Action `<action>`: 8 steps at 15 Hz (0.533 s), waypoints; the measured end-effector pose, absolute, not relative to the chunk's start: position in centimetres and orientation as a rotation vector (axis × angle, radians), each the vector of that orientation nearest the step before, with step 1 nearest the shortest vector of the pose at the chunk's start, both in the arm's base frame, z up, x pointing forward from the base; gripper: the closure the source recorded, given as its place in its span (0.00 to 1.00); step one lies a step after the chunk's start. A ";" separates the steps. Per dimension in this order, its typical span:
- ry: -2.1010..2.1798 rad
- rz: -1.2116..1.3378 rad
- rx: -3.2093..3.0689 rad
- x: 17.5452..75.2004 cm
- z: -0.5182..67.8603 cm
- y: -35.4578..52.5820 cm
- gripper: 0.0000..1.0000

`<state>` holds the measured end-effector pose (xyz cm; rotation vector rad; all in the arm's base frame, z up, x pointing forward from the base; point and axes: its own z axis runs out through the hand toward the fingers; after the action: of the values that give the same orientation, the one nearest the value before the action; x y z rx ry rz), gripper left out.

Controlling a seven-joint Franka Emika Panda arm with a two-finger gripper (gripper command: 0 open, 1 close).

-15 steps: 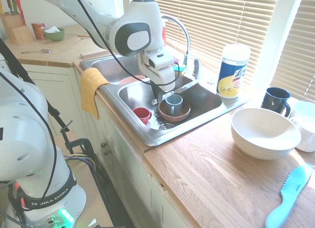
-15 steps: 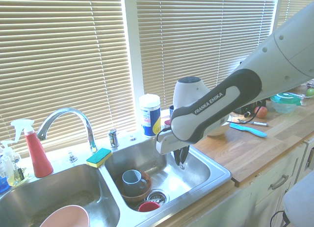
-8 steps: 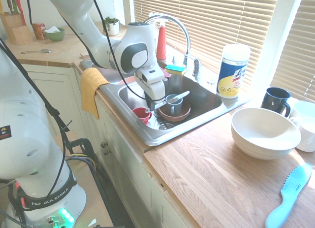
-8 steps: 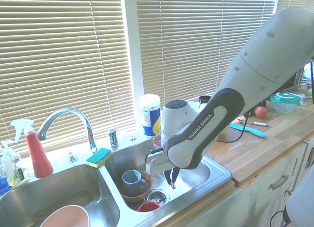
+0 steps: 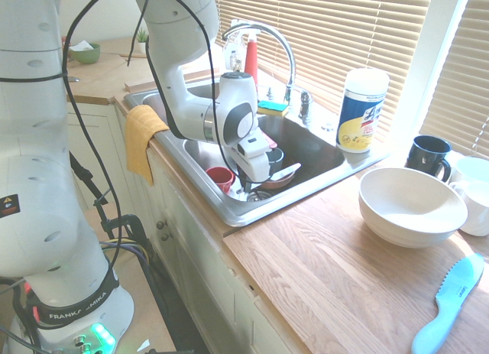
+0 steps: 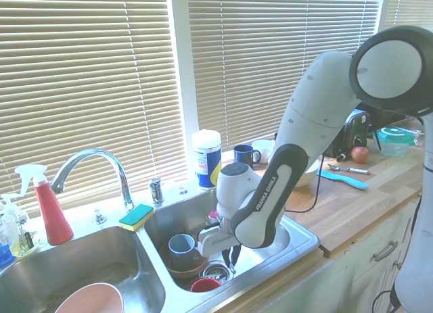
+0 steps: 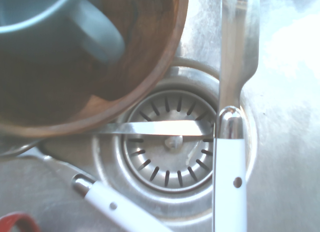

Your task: Put the knife into the sink

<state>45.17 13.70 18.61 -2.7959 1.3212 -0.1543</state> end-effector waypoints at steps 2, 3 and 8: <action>1.309 -0.134 -2.809 46.0 16.5 14.0 1.00; 1.307 -0.125 -2.814 46.4 15.7 14.2 1.00; 1.336 -0.110 -2.784 47.1 13.3 14.1 0.00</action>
<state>47.12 14.06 13.31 -2.7841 1.3362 -0.1097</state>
